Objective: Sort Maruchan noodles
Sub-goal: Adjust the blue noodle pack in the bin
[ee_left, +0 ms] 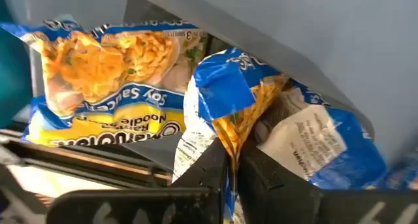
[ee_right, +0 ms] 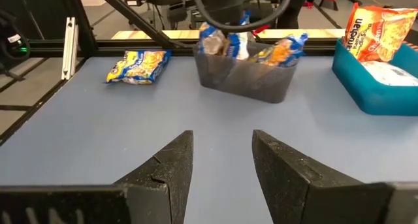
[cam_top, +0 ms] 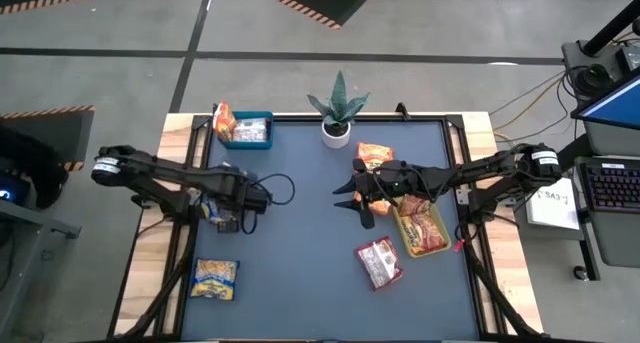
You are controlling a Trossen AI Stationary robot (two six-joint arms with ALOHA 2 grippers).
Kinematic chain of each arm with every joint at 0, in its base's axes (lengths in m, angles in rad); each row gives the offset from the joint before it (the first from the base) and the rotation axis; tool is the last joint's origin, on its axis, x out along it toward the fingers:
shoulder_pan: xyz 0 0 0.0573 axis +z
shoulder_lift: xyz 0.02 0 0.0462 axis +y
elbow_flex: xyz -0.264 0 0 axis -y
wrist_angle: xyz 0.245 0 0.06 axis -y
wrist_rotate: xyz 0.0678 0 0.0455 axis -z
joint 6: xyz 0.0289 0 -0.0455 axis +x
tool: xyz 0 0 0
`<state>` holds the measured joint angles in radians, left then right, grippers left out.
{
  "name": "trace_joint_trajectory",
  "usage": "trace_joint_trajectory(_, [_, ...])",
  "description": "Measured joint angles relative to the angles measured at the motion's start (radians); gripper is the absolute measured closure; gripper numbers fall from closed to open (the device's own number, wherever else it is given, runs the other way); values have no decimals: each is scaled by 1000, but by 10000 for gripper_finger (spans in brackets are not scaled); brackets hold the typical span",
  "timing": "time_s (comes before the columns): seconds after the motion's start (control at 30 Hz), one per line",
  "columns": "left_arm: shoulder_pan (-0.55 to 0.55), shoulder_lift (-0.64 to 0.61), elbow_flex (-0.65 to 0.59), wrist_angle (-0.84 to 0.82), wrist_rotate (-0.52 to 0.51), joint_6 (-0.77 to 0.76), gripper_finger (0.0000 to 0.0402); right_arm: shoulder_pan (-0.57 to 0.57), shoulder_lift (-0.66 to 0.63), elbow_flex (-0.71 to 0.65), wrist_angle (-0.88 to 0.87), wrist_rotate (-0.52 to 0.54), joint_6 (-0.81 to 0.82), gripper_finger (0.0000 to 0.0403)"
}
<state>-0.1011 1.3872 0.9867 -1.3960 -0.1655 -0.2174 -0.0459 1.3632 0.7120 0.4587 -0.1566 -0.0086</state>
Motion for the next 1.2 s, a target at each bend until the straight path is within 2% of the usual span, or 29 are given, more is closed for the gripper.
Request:
trace_joint_trajectory(0.3, [-72,0,-1,-37,32,-71,351,2,0,0,0,0,10,257])
trace_joint_trajectory(0.5, [-106,0,-1,-43,121,-85,336,2,0,0,0,0,10,257])
trace_joint_trajectory(0.93, [-140,32,-4,-3,104,-190,329,2,0,0,0,0,8,257])
trace_joint_trajectory(1.2, [-186,35,8,-22,108,-229,287,2,0,0,-4,0,8,257])
